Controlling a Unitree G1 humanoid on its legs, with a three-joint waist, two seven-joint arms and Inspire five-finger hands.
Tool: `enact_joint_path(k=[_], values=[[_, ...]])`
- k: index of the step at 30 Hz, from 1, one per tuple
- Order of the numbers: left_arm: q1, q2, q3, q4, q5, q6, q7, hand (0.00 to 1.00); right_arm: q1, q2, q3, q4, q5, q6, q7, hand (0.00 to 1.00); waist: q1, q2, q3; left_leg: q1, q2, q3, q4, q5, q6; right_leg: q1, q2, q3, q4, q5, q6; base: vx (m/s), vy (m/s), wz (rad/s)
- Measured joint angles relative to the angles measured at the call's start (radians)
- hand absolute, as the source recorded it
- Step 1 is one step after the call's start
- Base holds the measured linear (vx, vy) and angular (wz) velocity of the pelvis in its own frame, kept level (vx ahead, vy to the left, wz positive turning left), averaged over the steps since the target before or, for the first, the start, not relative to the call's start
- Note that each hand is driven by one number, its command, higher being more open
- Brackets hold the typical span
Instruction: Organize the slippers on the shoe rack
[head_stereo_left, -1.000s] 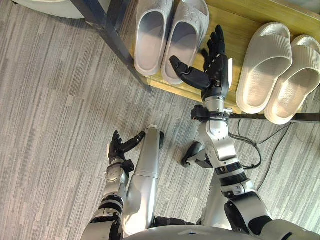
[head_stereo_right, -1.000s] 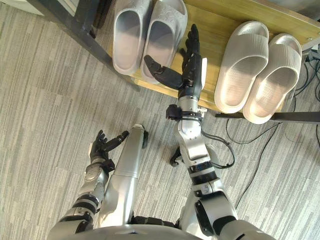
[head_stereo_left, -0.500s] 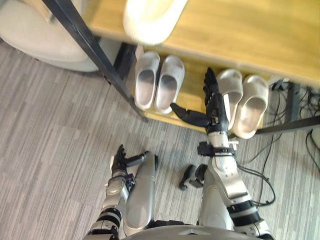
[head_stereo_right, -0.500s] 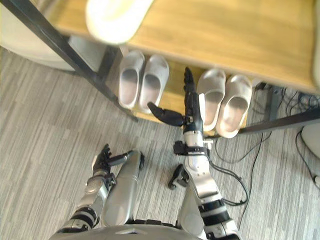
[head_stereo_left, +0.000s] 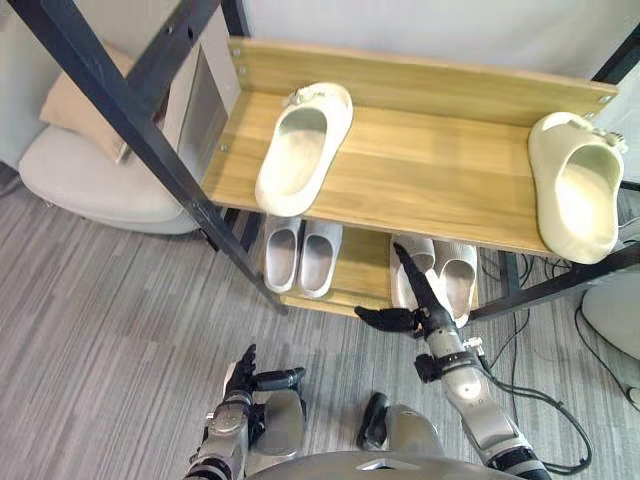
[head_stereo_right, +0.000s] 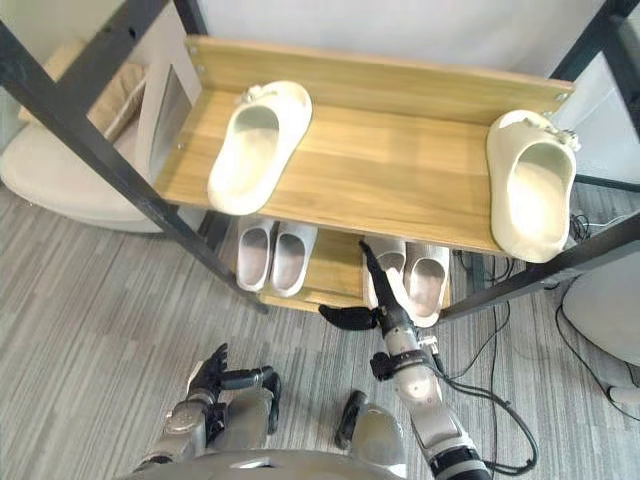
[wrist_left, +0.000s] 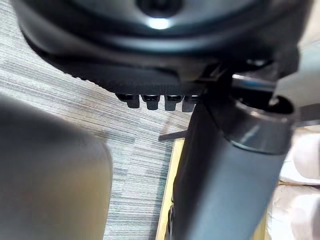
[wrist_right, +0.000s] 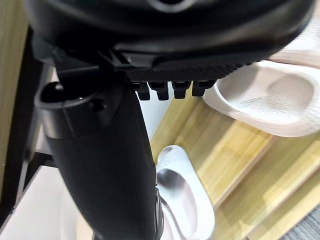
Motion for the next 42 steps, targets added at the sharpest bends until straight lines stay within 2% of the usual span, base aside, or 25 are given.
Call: enact_joint_path(k=[12,20,25,35,37,42], values=[[0.024,-0.005,-0.031,0.022,0.062,0.015,-0.009,1.00,0.053,0.034,-0.005,0.165,-0.037,0.034,0.053,1.00,-0.022,0.009,-0.065,0.123,-0.005,0.003,-0.191,0.090,0.001,0.126,0.041,-0.009,-0.213,0.104,0.001,0.00,-0.001,-0.01],[0.031,-0.007,-0.036,0.023,0.073,0.021,-0.012,1.00,0.054,0.069,-0.024,0.302,0.007,0.044,0.064,1.00,-0.022,0.007,-0.081,0.163,-0.008,0.004,-0.233,0.103,0.003,0.165,0.056,-0.009,-0.261,0.120,0.002,0.00,0.000,0.00],[0.033,-0.007,-0.035,0.023,0.075,0.024,-0.024,1.00,0.054,0.096,-0.060,0.412,0.080,0.072,0.064,1.00,-0.024,0.004,-0.087,0.172,-0.009,0.004,-0.255,0.107,0.004,0.172,0.061,-0.008,-0.280,0.125,0.002,0.00,0.000,0.00],[0.032,-0.004,-0.052,0.019,0.115,0.025,-0.022,1.00,0.029,0.119,-0.104,0.536,0.094,0.078,0.062,1.00,-0.031,-0.005,-0.094,0.198,-0.016,0.006,-0.275,0.109,0.005,0.196,0.061,-0.005,-0.305,0.134,-0.001,0.00,0.003,0.00],[0.044,0.010,-0.105,-0.032,0.122,0.025,-0.023,1.00,0.027,0.119,-0.106,0.539,0.108,0.079,0.061,1.00,-0.033,-0.005,-0.094,0.200,-0.018,0.006,-0.275,0.110,0.007,0.199,0.059,-0.005,-0.305,0.135,0.000,0.00,0.000,0.00],[0.177,0.065,-0.246,-0.342,0.133,0.020,-0.075,1.00,0.033,0.112,-0.139,0.539,0.118,0.079,0.061,1.00,-0.035,0.002,-0.096,0.200,-0.025,0.006,-0.280,0.115,0.013,0.192,0.050,-0.005,-0.300,0.136,0.002,-0.03,0.035,0.00]])
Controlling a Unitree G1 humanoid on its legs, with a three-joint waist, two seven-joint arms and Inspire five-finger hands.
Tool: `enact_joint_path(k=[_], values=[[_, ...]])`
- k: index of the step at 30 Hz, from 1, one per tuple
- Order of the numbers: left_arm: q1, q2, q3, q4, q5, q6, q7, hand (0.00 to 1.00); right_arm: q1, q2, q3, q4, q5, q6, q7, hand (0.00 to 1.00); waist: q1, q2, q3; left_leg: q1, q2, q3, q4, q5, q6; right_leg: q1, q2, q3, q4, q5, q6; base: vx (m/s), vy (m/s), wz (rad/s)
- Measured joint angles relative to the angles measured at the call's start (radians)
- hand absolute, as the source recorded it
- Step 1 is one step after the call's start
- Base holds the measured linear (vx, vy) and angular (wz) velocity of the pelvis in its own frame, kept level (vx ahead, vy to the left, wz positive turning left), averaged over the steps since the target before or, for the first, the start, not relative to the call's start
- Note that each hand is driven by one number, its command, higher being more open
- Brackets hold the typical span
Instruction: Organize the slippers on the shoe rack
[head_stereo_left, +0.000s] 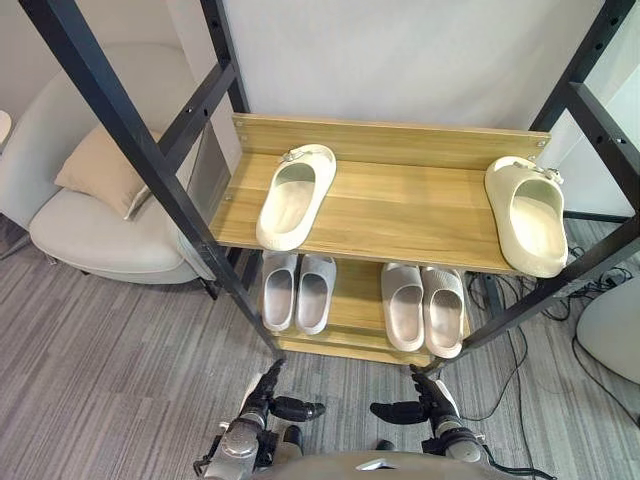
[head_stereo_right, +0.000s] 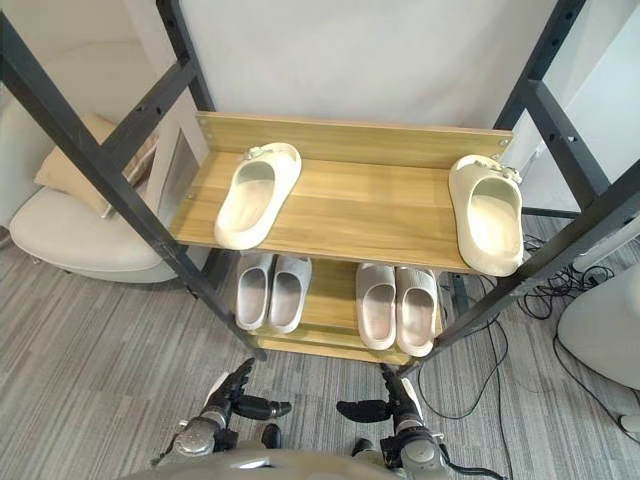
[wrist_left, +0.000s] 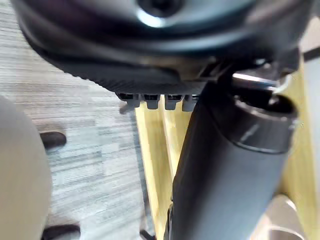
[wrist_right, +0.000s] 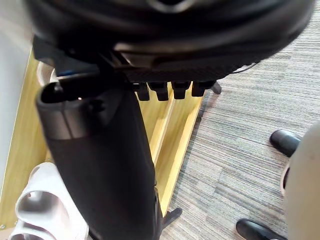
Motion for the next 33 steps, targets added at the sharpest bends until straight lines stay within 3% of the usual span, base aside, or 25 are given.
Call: enact_joint_path(k=[1,4,8,14,21,33], values=[[0.058,0.023,-0.035,-0.130,-0.009,-0.003,-0.035,1.00,0.005,-0.004,-0.016,0.000,0.000,0.000,0.001,1.00,0.000,0.006,-0.002,0.000,-0.003,-0.002,-0.001,0.001,0.001,0.000,-0.003,-0.001,0.001,0.000,0.000,-0.01,0.034,0.02],[0.109,0.061,-0.072,-0.294,-0.073,-0.007,-0.087,1.00,0.011,-0.012,-0.035,0.000,0.001,0.000,0.002,1.00,0.001,0.018,0.000,0.000,-0.005,-0.006,-0.002,0.002,0.004,0.000,-0.005,-0.004,0.003,-0.001,0.001,-0.01,0.022,0.04],[0.121,0.089,-0.103,-0.439,-0.186,-0.019,-0.130,1.00,0.017,-0.039,-0.035,-0.001,0.021,-0.001,0.013,1.00,0.000,0.045,-0.012,0.000,-0.007,-0.017,-0.003,0.004,0.006,0.006,-0.006,-0.017,0.003,-0.003,0.002,-0.01,0.006,0.08],[0.119,0.108,-0.180,-0.595,-0.380,-0.019,-0.194,1.00,0.016,-0.042,-0.035,-0.001,0.042,-0.001,0.040,1.00,-0.008,0.057,-0.020,0.002,-0.008,-0.040,-0.005,0.006,0.006,0.018,-0.006,-0.040,0.004,-0.011,0.006,0.00,-0.005,0.11],[0.058,0.126,-0.299,-0.690,-0.534,0.012,-0.244,1.00,0.016,-0.039,-0.032,-0.002,0.042,0.000,0.057,1.00,-0.011,0.053,-0.023,0.005,-0.010,-0.042,-0.007,0.007,0.007,0.023,-0.007,-0.042,0.003,-0.012,0.007,0.00,0.000,0.00],[0.007,0.135,-0.335,-0.971,-0.731,0.037,-0.256,1.00,0.022,-0.040,-0.013,-0.002,0.041,0.001,0.055,1.00,-0.010,0.044,-0.037,0.018,-0.010,-0.040,-0.006,0.007,0.008,0.035,-0.012,-0.039,0.015,-0.016,0.008,-0.01,0.002,0.00]])
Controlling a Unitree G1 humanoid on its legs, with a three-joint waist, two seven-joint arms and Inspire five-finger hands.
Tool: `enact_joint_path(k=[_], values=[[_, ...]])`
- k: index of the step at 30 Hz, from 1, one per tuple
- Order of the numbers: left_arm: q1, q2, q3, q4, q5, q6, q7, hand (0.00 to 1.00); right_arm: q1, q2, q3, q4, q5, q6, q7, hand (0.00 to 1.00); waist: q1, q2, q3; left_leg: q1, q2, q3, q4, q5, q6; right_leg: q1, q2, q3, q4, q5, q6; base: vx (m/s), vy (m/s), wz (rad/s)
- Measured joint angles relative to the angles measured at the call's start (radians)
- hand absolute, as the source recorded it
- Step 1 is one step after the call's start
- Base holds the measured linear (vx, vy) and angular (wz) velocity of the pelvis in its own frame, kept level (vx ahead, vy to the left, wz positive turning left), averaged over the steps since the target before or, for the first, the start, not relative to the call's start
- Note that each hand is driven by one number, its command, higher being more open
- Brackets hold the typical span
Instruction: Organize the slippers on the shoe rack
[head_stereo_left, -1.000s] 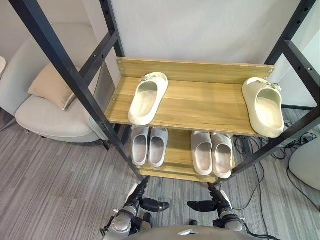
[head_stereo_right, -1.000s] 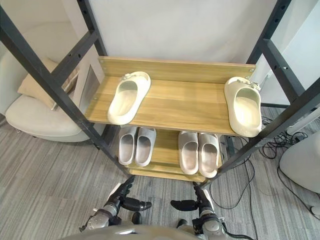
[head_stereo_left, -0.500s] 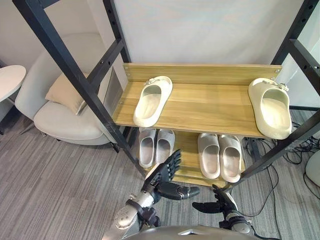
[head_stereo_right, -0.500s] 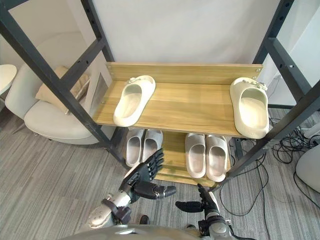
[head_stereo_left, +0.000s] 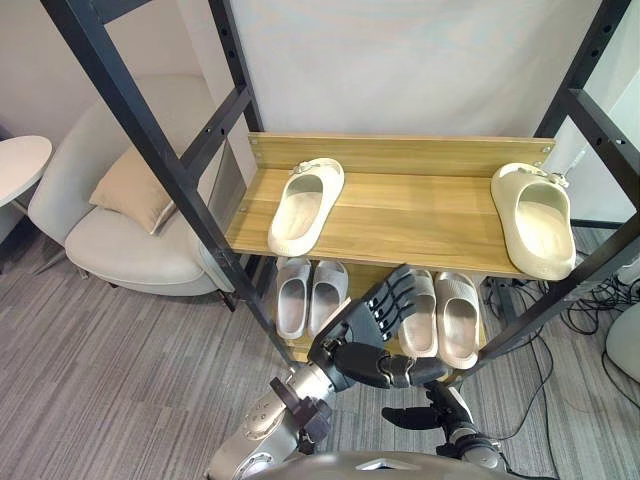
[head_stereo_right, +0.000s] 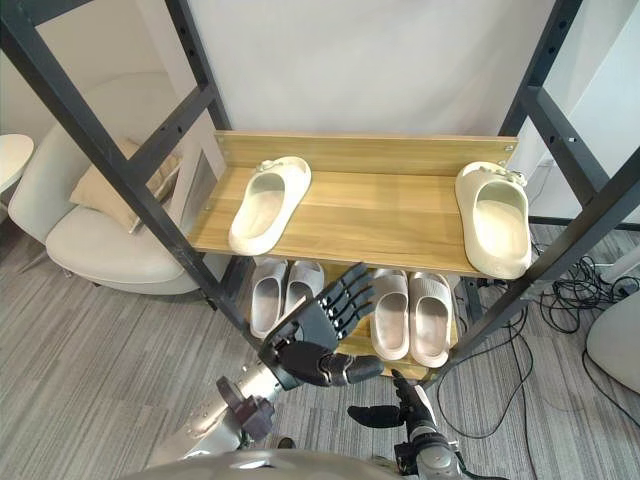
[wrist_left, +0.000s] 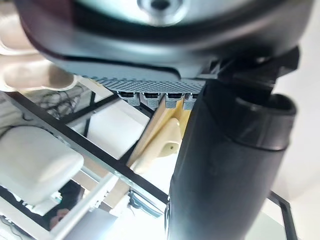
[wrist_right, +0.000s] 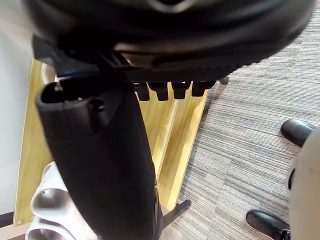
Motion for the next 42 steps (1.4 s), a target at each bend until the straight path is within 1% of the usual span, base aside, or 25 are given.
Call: enact_joint_path(k=[4,7,9,13,15,18,23,24,25,26,28,31,35,36,38,42], values=[[-0.036,-0.021,0.000,-0.061,0.000,-0.002,0.023,1.00,0.002,0.000,0.008,0.000,0.000,0.001,-0.003,1.00,0.001,-0.005,-0.005,0.003,0.000,0.000,0.001,0.000,0.000,0.000,-0.002,0.000,0.010,-0.005,-0.001,0.00,0.000,0.00],[-0.045,-0.041,0.001,-0.086,0.001,-0.013,0.049,1.00,0.006,0.001,0.023,0.000,0.000,0.002,-0.004,1.00,0.002,-0.010,-0.021,0.003,0.000,0.000,0.002,0.000,0.000,0.001,-0.002,0.000,0.012,-0.006,-0.002,0.00,0.000,0.00],[-0.046,-0.050,0.004,-0.102,0.005,-0.025,0.082,1.00,0.012,0.003,0.029,0.000,0.000,0.002,-0.004,1.00,0.007,-0.013,-0.031,0.003,0.000,-0.002,0.003,0.000,0.000,0.002,-0.002,0.000,0.013,-0.007,-0.002,-0.02,0.001,0.01],[-0.064,-0.053,0.017,-0.112,0.063,-0.039,0.128,1.00,0.018,0.004,0.031,0.001,0.000,0.004,-0.009,1.00,0.010,-0.019,-0.040,0.000,0.000,-0.009,0.003,0.000,0.000,0.004,-0.004,-0.006,0.019,-0.013,-0.002,-0.02,-0.001,0.06],[-0.113,-0.066,0.055,-0.112,0.123,-0.043,0.169,1.00,0.018,0.008,0.032,0.001,0.000,0.006,-0.011,1.00,0.010,-0.021,-0.040,-0.001,-0.001,-0.022,0.002,0.002,-0.001,0.008,-0.004,-0.020,0.021,-0.017,-0.002,-0.02,-0.010,0.15],[-0.149,-0.085,0.101,-0.112,0.166,-0.060,0.205,1.00,0.017,0.008,0.040,0.001,0.000,0.006,-0.012,1.00,0.010,-0.022,-0.040,-0.002,0.000,-0.027,0.000,0.003,-0.002,0.008,-0.003,-0.025,0.022,-0.020,-0.002,0.00,-0.010,0.07],[-0.245,-0.088,0.217,-0.090,0.252,-0.089,0.267,1.00,0.015,0.013,0.040,0.001,0.000,0.006,-0.017,1.00,0.010,-0.024,-0.038,-0.002,0.000,-0.030,-0.005,0.004,-0.003,0.005,-0.001,-0.028,0.021,-0.024,-0.001,0.01,-0.005,0.01],[-0.256,-0.088,0.226,-0.082,0.259,-0.093,0.270,1.00,0.015,0.013,0.040,0.001,0.000,0.006,-0.018,1.00,0.010,-0.024,-0.038,-0.002,0.000,-0.030,-0.006,0.004,-0.003,0.004,-0.001,-0.029,0.021,-0.024,-0.001,0.03,-0.008,0.01],[-0.307,-0.084,0.268,-0.037,0.282,-0.103,0.289,1.00,0.013,0.016,0.040,0.001,0.000,0.007,-0.018,1.00,0.010,-0.028,-0.036,-0.005,0.000,-0.030,-0.006,0.004,-0.003,0.000,-0.001,-0.028,0.021,-0.024,-0.001,0.00,0.000,0.00],[-0.342,-0.073,0.299,-0.005,0.307,-0.103,0.309,1.00,0.013,0.020,0.039,0.001,0.000,0.007,-0.018,1.00,0.009,-0.033,-0.033,-0.006,0.000,-0.030,-0.007,0.004,-0.003,-0.002,-0.001,-0.028,0.021,-0.024,-0.001,0.00,0.000,0.00],[-0.372,-0.065,0.330,0.030,0.332,-0.103,0.325,1.00,0.011,0.022,0.039,0.001,0.000,0.007,-0.019,1.00,0.006,-0.037,-0.030,-0.006,0.000,-0.029,-0.008,0.004,-0.003,-0.003,-0.001,-0.028,0.021,-0.025,-0.001,0.00,0.000,0.00],[-0.414,-0.020,0.395,0.092,0.392,-0.104,0.360,1.00,0.008,0.028,0.037,-0.001,0.000,0.008,-0.018,1.00,-0.002,-0.045,-0.025,-0.012,0.000,-0.026,-0.010,0.004,-0.003,-0.013,-0.001,-0.025,0.021,-0.025,-0.001,0.00,0.001,-0.01],[-0.468,0.058,0.439,0.185,0.444,-0.103,0.378,1.00,0.008,0.029,0.026,-0.001,0.000,0.009,-0.017,1.00,-0.003,-0.047,-0.025,-0.019,0.000,-0.022,-0.012,0.004,-0.003,-0.024,-0.001,-0.019,0.021,-0.025,-0.001,0.00,0.001,-0.02],[-0.495,0.091,0.450,0.224,0.472,-0.103,0.389,1.00,0.009,0.029,0.023,-0.001,0.000,0.009,-0.016,1.00,-0.004,-0.047,-0.025,-0.019,0.000,-0.022,-0.014,0.004,-0.003,-0.025,-0.001,-0.018,0.020,-0.025,-0.001,0.00,0.000,0.00],[-0.515,0.114,0.462,0.250,0.484,-0.103,0.391,1.00,0.010,0.029,0.020,-0.001,0.000,0.009,-0.015,1.00,-0.005,-0.047,-0.025,-0.019,0.000,-0.021,-0.014,0.004,-0.003,-0.026,-0.001,-0.017,0.019,-0.025,-0.001,0.00,0.000,0.00],[-0.556,0.180,0.500,0.296,0.577,-0.101,0.410,1.00,0.009,0.029,0.019,-0.003,0.001,0.009,-0.012,1.00,-0.010,-0.048,-0.025,-0.027,0.001,-0.019,-0.016,0.004,-0.003,-0.038,-0.001,-0.011,0.020,-0.025,-0.001,0.00,0.000,-0.02]])
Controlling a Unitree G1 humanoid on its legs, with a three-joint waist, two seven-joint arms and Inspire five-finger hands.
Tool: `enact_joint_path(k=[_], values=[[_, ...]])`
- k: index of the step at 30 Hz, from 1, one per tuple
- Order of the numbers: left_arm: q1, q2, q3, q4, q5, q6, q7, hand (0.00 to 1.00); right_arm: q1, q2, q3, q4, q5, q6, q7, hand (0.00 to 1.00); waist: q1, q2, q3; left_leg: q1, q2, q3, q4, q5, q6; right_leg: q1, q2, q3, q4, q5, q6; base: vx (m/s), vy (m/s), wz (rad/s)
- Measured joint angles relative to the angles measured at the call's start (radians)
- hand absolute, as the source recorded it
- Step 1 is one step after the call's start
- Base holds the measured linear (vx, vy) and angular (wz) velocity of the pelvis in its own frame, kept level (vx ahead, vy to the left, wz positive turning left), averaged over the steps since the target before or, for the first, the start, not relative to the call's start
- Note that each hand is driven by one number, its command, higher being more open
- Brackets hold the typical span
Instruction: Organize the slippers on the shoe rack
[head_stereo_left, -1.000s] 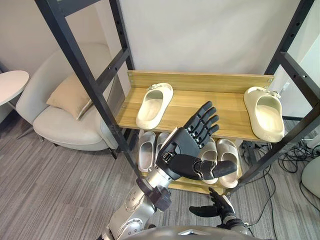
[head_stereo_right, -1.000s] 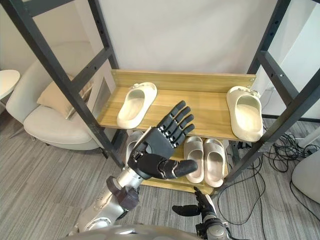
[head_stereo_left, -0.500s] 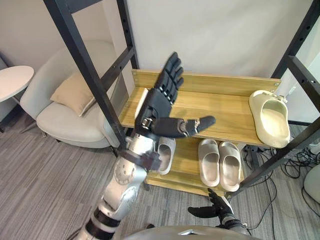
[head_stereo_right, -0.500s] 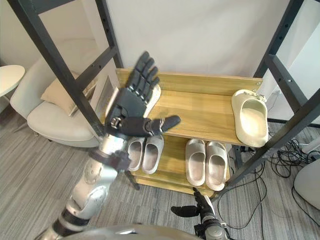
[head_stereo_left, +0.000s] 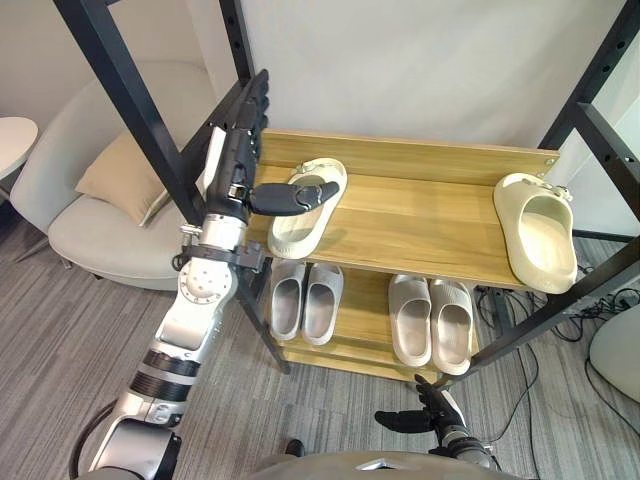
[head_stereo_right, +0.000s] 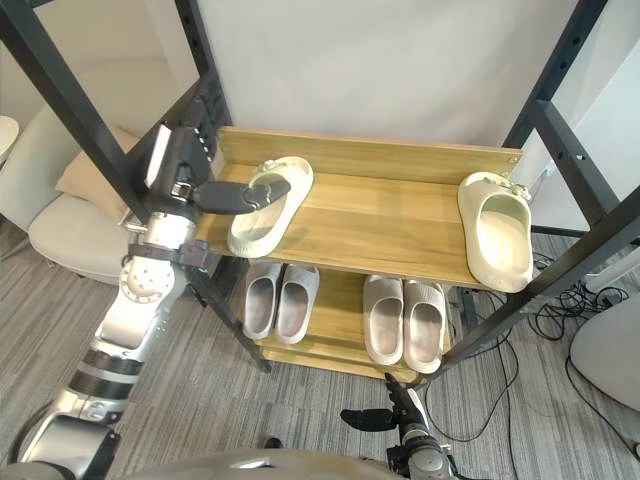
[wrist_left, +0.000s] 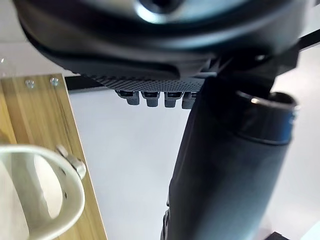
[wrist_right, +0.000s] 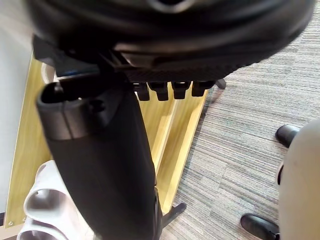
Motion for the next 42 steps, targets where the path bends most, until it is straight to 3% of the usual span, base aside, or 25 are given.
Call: enact_joint_path(k=[9,15,24,36,37,42], values=[[-0.070,0.044,0.005,0.096,0.159,0.024,0.000,1.00,0.002,0.000,0.000,-0.020,0.020,0.000,0.005,1.00,-0.019,0.000,0.000,-0.010,0.003,0.010,0.000,0.000,0.000,-0.018,0.003,0.012,0.003,0.001,-0.001,0.00,0.001,-0.03],[-0.072,0.092,0.004,0.148,0.281,0.022,-0.019,1.00,0.004,0.000,-0.006,-0.019,0.037,0.001,0.007,1.00,-0.022,-0.001,0.001,-0.009,0.007,0.016,0.002,0.000,0.000,-0.019,0.009,0.018,-0.008,0.010,-0.009,-0.01,-0.002,-0.04],[-0.072,0.102,0.004,0.193,0.444,0.042,-0.003,1.00,0.014,0.016,-0.040,-0.020,0.040,0.000,0.012,1.00,-0.022,0.001,0.005,-0.017,0.008,0.027,0.002,0.001,-0.001,-0.022,0.014,0.032,-0.039,0.034,-0.009,-0.03,0.011,-0.04],[-0.076,0.099,0.006,0.194,0.487,0.046,0.046,1.00,0.013,0.025,-0.042,-0.022,0.040,0.000,0.012,1.00,-0.020,-0.003,0.016,-0.019,0.008,0.046,-0.001,0.001,-0.001,-0.032,0.014,0.051,-0.044,0.045,-0.009,-0.01,0.012,-0.04],[-0.077,0.097,0.006,0.194,0.490,0.047,0.050,0.00,0.013,0.026,-0.042,-0.022,0.040,0.000,0.011,1.00,-0.020,-0.003,0.018,-0.019,0.008,0.046,-0.001,0.001,-0.001,-0.032,0.014,0.051,-0.044,0.045,-0.009,0.00,0.000,0.00],[-0.083,0.068,0.007,0.194,0.527,0.070,0.092,0.00,0.010,0.035,-0.042,-0.027,0.040,0.000,0.009,1.00,-0.019,-0.004,0.029,-0.018,0.007,0.047,-0.008,0.007,-0.001,-0.034,0.014,0.051,-0.048,0.048,-0.008,0.00,0.000,0.00]])
